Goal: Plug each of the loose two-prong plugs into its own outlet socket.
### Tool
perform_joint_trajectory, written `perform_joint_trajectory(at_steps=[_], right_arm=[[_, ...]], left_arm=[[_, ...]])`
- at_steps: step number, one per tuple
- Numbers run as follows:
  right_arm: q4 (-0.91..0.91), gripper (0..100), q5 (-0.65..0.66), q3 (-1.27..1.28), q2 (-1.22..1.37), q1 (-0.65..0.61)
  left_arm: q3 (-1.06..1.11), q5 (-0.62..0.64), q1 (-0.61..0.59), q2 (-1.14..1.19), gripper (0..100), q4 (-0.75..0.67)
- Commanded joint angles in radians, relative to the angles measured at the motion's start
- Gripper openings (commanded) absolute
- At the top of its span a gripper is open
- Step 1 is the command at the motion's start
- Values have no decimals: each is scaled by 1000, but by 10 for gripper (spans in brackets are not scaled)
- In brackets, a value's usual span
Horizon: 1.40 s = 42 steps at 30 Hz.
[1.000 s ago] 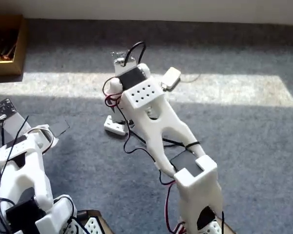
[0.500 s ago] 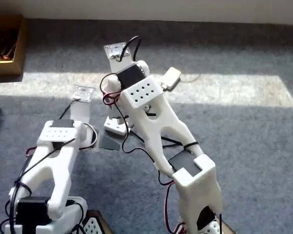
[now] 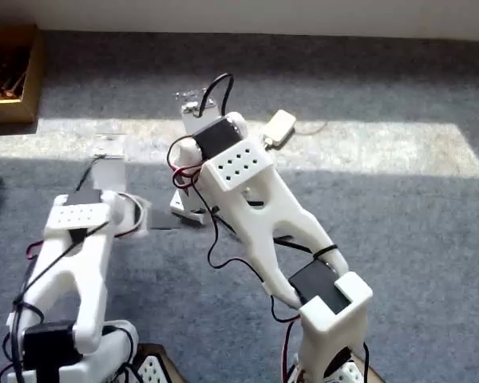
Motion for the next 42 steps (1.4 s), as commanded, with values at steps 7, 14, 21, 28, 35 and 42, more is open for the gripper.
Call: perform_joint_trajectory(at_steps=[7,14,21,28,35,42], right_arm=[[-51,5,-34,-27,-53,21],[-88,5,-44,-136,159,59],[70,5,-146,-530,337,47],[76,9,-199,-582,401,22],[77,7,-195,-561,400,-56],[79,5,-474,-446,349,5]], left_arm=[[-54,275,-443,-24,443,-5],[-21,276,-481,-30,443,-11],[30,276,-486,-28,443,-78],[59,276,-486,-28,443,-133],[59,276,-481,-27,443,-133],[68,276,-469,-22,443,-164]])
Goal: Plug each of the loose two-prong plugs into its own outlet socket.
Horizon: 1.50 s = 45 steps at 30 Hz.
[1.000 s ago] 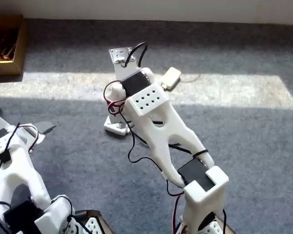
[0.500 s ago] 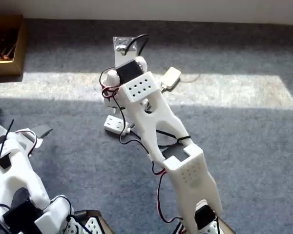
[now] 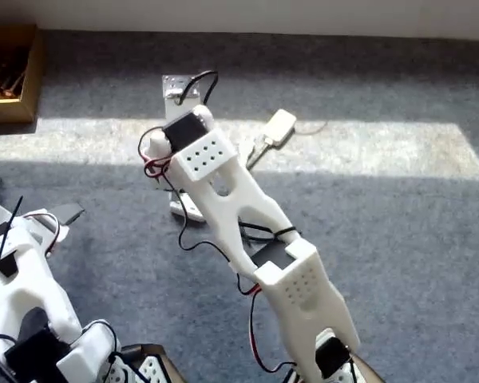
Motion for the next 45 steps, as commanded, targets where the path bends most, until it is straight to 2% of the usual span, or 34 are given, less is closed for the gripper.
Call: perform_joint_trajectory(at_steps=[1,3,6,13,26,33,45], right_arm=[[42,5,-127,108,-94,39],[42,5,-72,200,-140,21],[42,5,-103,314,-222,16],[41,5,-109,341,-351,18],[38,5,-110,272,-136,22],[38,5,-158,82,-79,30],[42,5,-164,71,-59,31]], left_arm=[[12,8,13,-22,443,-54],[30,8,13,-22,443,-94],[38,8,13,-22,443,-109],[38,6,13,-22,443,-109],[54,5,15,-30,443,-112],[54,3,15,-30,443,-112],[54,3,15,-30,443,-112]])
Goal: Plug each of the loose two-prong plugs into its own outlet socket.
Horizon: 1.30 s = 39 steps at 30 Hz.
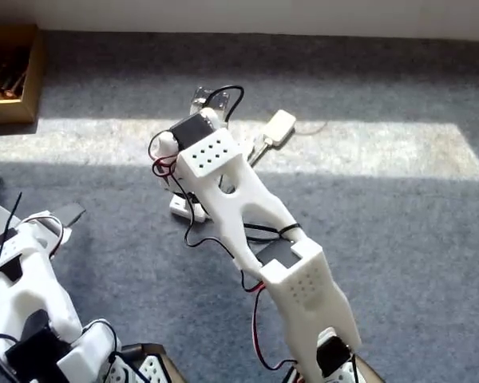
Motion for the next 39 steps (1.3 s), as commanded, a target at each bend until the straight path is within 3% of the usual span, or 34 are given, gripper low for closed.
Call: perform_joint_trajectory(at_steps=[1,18,25,39], right_arm=[[42,5,-12,-48,-50,13],[44,5,-12,-45,-59,25],[44,5,-43,65,-64,64],[42,5,-94,53,-162,-27]], left_arm=[[-4,3,15,-30,443,-15],[-4,3,15,-30,443,-17],[-4,3,15,-30,443,-17],[-4,3,15,-30,443,-17]])
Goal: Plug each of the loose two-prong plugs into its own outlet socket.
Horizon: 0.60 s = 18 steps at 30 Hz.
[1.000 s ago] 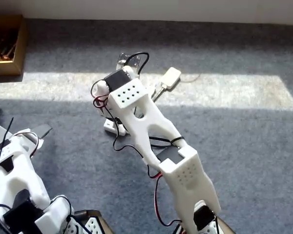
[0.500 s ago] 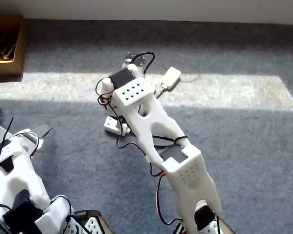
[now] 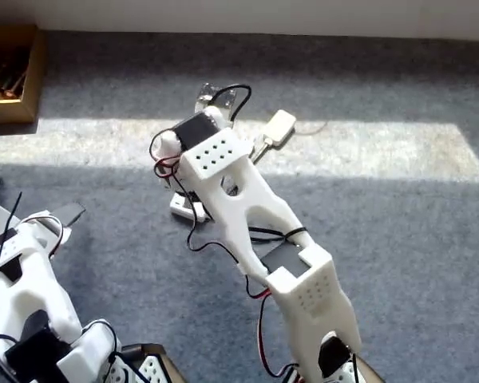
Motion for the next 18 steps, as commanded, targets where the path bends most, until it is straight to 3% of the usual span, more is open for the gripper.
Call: perform_joint_trajectory(at_steps=[1,18], right_arm=[[42,5,-25,-10,-67,-18],[22,5,-21,101,-70,50]], left_arm=[[-2,3,15,-30,443,-14],[-2,3,15,-30,443,-14]])
